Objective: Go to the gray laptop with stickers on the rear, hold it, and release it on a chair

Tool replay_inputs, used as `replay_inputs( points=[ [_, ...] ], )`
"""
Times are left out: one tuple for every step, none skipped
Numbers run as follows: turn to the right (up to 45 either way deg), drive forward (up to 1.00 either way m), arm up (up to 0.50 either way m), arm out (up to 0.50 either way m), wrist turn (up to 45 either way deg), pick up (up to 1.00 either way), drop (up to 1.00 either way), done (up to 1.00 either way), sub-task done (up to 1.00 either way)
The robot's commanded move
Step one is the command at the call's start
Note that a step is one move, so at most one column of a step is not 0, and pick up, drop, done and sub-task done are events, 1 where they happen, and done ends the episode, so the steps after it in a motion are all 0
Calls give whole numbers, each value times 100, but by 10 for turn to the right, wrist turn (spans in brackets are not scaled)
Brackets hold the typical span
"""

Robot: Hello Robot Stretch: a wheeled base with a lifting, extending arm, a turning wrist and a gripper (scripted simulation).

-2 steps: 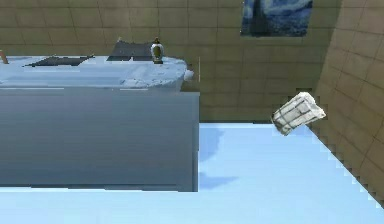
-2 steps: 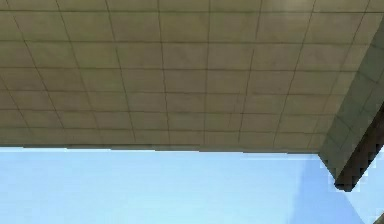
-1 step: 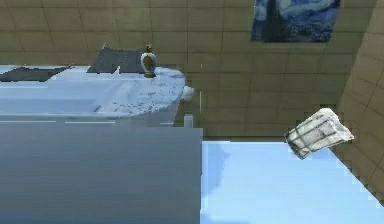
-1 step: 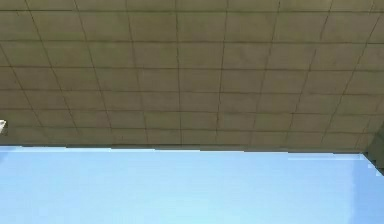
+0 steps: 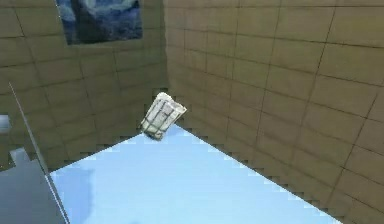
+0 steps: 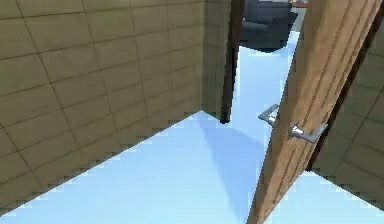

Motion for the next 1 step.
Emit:
replay_inputs(
  points=[
    [450, 0, 0, 0, 0, 0, 0, 0, 0]
  ],
)
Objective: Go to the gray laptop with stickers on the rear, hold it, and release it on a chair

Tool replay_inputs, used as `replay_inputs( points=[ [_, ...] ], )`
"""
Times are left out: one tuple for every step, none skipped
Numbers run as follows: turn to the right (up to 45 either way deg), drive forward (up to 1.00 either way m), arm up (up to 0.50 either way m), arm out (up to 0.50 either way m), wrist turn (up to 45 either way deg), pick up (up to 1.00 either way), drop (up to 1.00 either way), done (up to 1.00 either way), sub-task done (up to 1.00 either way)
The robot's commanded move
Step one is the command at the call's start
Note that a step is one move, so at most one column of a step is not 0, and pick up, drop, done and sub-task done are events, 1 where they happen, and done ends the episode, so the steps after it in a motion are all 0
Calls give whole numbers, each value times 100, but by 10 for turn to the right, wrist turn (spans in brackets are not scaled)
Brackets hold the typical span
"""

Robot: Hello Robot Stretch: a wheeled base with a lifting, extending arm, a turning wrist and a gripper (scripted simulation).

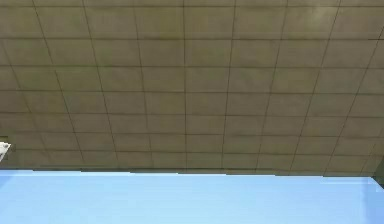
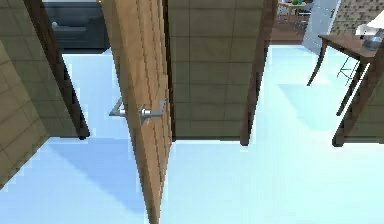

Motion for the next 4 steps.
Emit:
replay_inputs(
  points=[
    [0, 45, 0, 0, 0, 0, 0, 0, 0],
    [450, 0, 0, 0, 0, 0, 0, 0, 0],
    [240, 0, 0, 0, 0, 0, 0, 0, 0],
    [0, 75, 0, 0, 0, 0, 0, 0, 0]
  ],
)
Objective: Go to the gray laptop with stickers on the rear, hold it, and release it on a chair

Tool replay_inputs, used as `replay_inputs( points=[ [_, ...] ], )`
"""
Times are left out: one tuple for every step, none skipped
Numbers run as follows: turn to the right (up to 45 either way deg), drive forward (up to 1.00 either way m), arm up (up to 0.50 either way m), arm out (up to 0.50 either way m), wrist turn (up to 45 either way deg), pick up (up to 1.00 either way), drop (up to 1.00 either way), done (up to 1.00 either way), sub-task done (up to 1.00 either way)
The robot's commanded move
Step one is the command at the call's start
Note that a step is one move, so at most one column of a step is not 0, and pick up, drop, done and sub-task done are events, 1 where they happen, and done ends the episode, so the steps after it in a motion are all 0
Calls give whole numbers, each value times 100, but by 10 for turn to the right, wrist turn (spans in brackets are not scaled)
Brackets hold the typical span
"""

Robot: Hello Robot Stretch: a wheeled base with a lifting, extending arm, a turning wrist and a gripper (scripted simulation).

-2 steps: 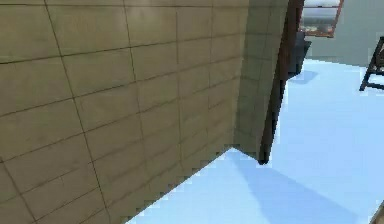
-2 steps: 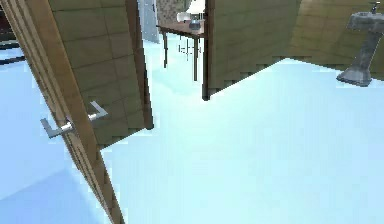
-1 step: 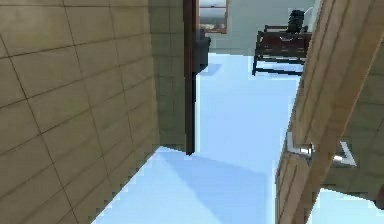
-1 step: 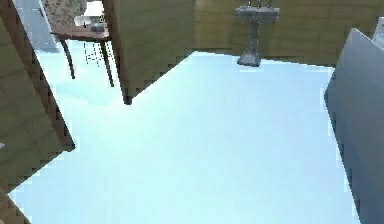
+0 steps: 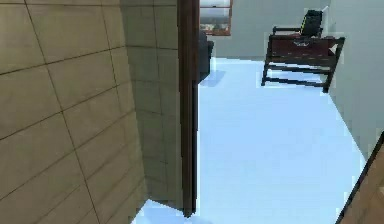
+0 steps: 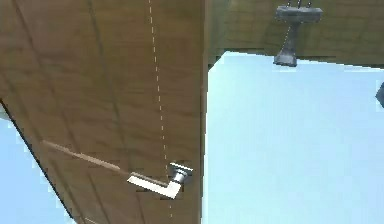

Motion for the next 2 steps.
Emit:
replay_inputs(
  points=[
    [270, 0, 0, 0, 0, 0, 0, 0, 0],
    [0, 100, 0, 0, 0, 0, 0, 0, 0]
  ],
)
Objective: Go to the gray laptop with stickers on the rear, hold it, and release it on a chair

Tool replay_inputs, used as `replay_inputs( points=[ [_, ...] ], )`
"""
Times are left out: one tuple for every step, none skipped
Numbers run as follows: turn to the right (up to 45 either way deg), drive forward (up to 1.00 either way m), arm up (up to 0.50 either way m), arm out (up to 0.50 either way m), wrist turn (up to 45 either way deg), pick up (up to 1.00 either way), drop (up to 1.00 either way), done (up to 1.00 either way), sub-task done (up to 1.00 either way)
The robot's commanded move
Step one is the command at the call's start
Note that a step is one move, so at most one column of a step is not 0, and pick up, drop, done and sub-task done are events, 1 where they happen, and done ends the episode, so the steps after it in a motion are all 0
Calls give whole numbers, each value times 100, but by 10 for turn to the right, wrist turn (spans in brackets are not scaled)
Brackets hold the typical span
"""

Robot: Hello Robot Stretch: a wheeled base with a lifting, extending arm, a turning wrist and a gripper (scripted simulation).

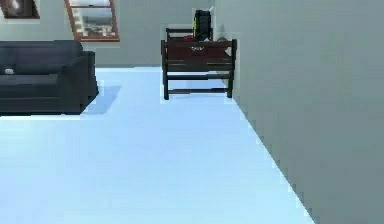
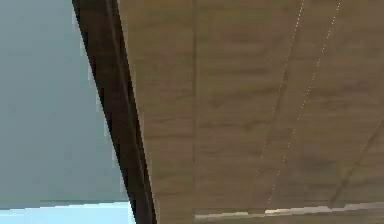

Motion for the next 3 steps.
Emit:
replay_inputs(
  points=[
    [180, 0, 0, 0, 0, 0, 0, 0, 0],
    [0, 10, 0, 0, 0, 0, 0, 0, 0],
    [-330, 0, 0, 0, 0, 0, 0, 0, 0]
  ],
)
